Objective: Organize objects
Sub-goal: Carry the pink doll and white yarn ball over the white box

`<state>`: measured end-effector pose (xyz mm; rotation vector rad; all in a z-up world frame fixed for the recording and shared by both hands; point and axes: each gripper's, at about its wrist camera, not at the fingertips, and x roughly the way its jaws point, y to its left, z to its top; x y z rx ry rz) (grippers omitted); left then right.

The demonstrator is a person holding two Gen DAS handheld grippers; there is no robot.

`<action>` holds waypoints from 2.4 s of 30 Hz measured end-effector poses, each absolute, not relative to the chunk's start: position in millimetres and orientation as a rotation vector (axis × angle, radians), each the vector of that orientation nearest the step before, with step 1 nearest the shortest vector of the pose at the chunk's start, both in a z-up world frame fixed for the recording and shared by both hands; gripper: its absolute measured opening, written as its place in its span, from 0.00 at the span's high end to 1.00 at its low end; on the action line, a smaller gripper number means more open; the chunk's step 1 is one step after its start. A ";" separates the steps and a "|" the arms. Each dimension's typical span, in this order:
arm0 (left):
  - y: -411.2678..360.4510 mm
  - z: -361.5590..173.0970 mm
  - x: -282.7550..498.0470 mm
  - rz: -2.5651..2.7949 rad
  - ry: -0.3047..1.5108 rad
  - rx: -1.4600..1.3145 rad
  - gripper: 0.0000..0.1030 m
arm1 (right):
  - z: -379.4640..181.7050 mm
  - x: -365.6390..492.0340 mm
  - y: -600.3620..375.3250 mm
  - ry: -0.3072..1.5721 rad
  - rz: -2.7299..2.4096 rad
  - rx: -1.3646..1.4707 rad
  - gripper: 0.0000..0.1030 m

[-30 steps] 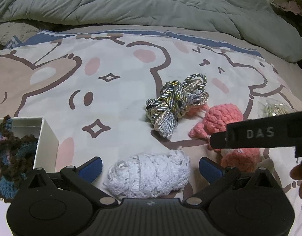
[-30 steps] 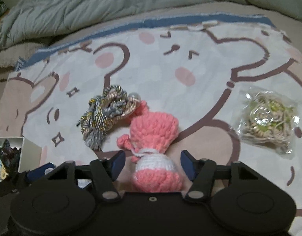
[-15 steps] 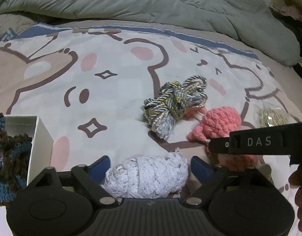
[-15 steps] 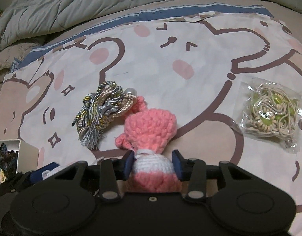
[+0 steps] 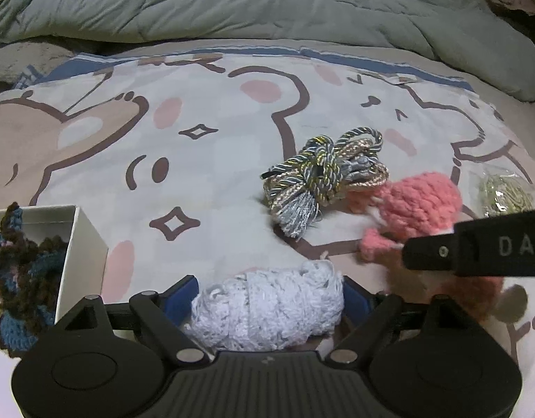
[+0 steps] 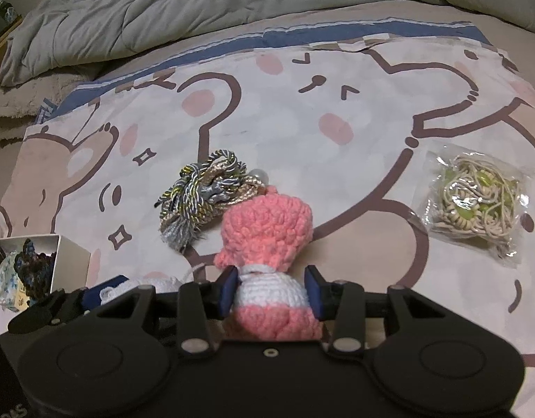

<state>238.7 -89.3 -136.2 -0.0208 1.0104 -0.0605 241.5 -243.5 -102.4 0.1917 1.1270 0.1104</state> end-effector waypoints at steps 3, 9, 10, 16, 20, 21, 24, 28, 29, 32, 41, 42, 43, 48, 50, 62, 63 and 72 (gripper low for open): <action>-88.9 -135.3 238.3 -0.027 1.018 -0.025 0.13 | -101.9 240.7 -246.2 1.127 0.109 0.192 0.58; -86.5 -134.1 237.4 -0.045 1.025 -0.052 0.23 | -104.3 238.8 -251.2 1.144 0.100 0.178 0.59; -87.0 -133.1 237.0 -0.047 1.023 -0.051 0.25 | -104.8 238.7 -252.2 1.147 0.096 0.177 0.59; -82.0 -122.7 234.3 -0.078 1.000 -0.070 0.27 | -95.6 234.8 -256.8 1.113 0.090 0.189 0.59; -77.3 -103.4 228.2 -0.105 0.946 -0.062 0.27 | -84.2 227.5 -262.6 1.076 0.084 0.206 0.59; -75.4 -98.1 226.7 -0.112 0.934 -0.063 0.27 | -81.6 225.5 -263.9 1.068 0.083 0.208 0.59; -70.5 -83.2 220.1 -0.126 0.899 -0.060 0.27 | -72.2 217.8 -266.7 1.040 0.083 0.214 0.59; -62.6 -66.1 210.7 -0.134 0.870 -0.084 0.27 | -58.1 204.4 -268.3 0.999 0.091 0.226 0.59; -60.3 -62.5 208.5 -0.136 0.865 -0.090 0.27 | -54.1 200.5 -268.0 0.988 0.093 0.226 0.59; -54.1 -52.6 200.7 -0.145 0.850 -0.093 0.27 | -44.7 190.3 -266.6 0.961 0.097 0.225 0.59; -34.8 -26.9 174.1 -0.167 0.813 -0.105 0.27 | -21.5 162.4 -257.0 0.896 0.125 0.223 0.59; -32.6 -24.1 171.6 -0.171 0.811 -0.109 0.27 | -19.5 159.7 -255.7 0.890 0.128 0.224 0.59; -31.0 -22.2 169.9 -0.173 0.810 -0.112 0.27 | -18.0 157.1 -254.4 0.885 0.130 0.225 0.59; -22.0 -10.6 159.9 -0.190 0.796 -0.122 0.27 | -10.8 144.4 -247.5 0.856 0.147 0.211 0.59; -18.8 -7.1 156.8 -0.201 0.793 -0.124 0.27 | -8.2 139.3 -245.9 0.847 0.151 0.209 0.59; -1.2 7.2 139.6 -0.227 0.773 -0.126 0.27 | 4.0 117.3 -238.0 0.815 0.158 0.234 0.59; 1.3 8.0 138.6 -0.225 0.773 -0.127 0.27 | 3.7 116.6 -236.3 0.819 0.161 0.237 0.59; 33.1 10.5 127.9 -0.185 0.770 -0.129 0.27 | -0.3 116.9 -213.9 0.841 0.193 0.273 0.59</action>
